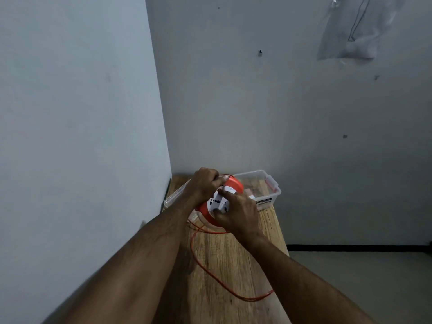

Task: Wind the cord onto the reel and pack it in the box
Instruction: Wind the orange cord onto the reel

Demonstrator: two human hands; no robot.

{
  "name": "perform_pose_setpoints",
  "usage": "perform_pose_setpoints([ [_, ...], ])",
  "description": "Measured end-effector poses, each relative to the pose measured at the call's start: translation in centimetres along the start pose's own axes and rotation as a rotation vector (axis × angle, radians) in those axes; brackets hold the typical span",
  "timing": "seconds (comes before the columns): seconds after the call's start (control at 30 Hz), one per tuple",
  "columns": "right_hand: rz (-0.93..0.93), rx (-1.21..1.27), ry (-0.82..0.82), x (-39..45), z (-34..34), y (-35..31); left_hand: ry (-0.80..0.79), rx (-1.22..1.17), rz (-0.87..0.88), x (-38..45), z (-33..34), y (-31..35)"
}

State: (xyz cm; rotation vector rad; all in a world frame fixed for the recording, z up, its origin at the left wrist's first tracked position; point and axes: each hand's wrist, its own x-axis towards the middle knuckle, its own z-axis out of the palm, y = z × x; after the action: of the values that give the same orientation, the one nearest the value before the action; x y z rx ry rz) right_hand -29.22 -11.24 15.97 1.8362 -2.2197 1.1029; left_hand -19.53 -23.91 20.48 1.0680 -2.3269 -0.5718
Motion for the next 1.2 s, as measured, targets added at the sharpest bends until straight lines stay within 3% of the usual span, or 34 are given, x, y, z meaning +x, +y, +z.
perform_pose_setpoints([
  [0.23, 0.622, 0.424, 0.192, -0.2, 1.0, -3.6, 0.015, 0.074, 0.02, 0.2, 0.3, 0.3],
  [0.33, 0.723, 0.507, 0.155, 0.0, 1.5, -3.7, 0.006, 0.101, 0.019, -0.1, 0.2, 0.2],
  [0.43, 0.491, 0.324, 0.117, -0.4, 1.0, -3.3, 0.008, 0.054, 0.006, -0.4, 0.0, -0.5],
  [0.57, -0.194, -0.156, 0.14, -0.9, -0.1, -1.2, 0.025, 0.089, -0.011, -0.4, -0.5, -0.9],
  [0.63, -0.398, -0.266, 0.013, -1.0, -0.3, -0.5, 0.013, 0.128, 0.006, -0.3, -0.7, -0.8],
  [0.73, -0.392, -0.409, -0.17, -0.9, -0.1, 0.0, -0.021, 0.052, 0.012, 0.1, -0.3, -0.8],
  [0.9, -0.353, -0.43, -0.267, -0.4, -0.3, 0.3, -0.045, 0.031, 0.009, 0.2, 0.1, -0.8],
  [1.1, -0.377, -0.335, -0.237, 0.6, -0.5, 0.9, -0.059, 0.046, 0.015, -0.2, 0.1, -0.1],
  [1.2, -0.296, -0.225, -0.171, 0.5, -0.6, 0.3, -0.066, 0.06, 0.021, -0.1, -0.1, 0.0],
])
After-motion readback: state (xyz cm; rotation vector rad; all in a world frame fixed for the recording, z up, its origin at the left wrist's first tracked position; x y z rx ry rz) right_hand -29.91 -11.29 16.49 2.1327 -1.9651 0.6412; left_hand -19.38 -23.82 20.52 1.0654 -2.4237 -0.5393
